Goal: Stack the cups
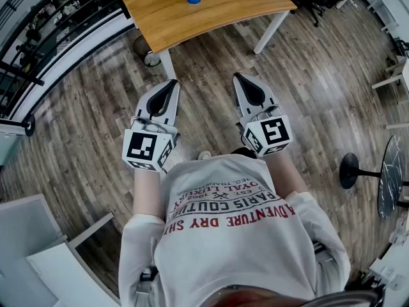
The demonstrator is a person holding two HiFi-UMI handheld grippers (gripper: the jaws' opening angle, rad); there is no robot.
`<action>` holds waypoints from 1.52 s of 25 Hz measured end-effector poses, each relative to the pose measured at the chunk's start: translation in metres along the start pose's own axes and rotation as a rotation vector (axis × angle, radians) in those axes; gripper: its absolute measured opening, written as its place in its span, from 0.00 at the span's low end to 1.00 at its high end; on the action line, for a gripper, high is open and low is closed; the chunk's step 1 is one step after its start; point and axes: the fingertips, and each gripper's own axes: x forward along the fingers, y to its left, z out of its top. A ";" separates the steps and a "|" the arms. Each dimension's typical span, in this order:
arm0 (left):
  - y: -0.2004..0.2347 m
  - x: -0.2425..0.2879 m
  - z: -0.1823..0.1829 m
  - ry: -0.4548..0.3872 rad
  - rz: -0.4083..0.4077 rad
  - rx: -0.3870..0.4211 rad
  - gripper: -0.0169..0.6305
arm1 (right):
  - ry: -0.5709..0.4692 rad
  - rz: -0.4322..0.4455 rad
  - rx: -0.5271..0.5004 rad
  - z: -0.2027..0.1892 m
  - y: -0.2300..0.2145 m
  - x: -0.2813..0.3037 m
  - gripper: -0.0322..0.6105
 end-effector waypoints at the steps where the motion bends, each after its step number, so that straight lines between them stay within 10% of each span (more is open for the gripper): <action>1: 0.001 0.000 0.000 0.002 0.001 0.009 0.05 | -0.002 0.002 0.000 0.000 0.001 0.001 0.10; 17: 0.030 0.015 -0.010 0.025 -0.004 -0.004 0.05 | 0.006 0.026 0.039 -0.005 0.001 0.033 0.11; 20: 0.039 0.021 -0.014 0.027 0.000 -0.023 0.05 | 0.033 0.031 0.012 -0.008 -0.004 0.043 0.43; 38: 0.089 0.133 -0.040 0.073 0.138 -0.052 0.05 | 0.094 0.125 0.034 -0.042 -0.112 0.152 0.43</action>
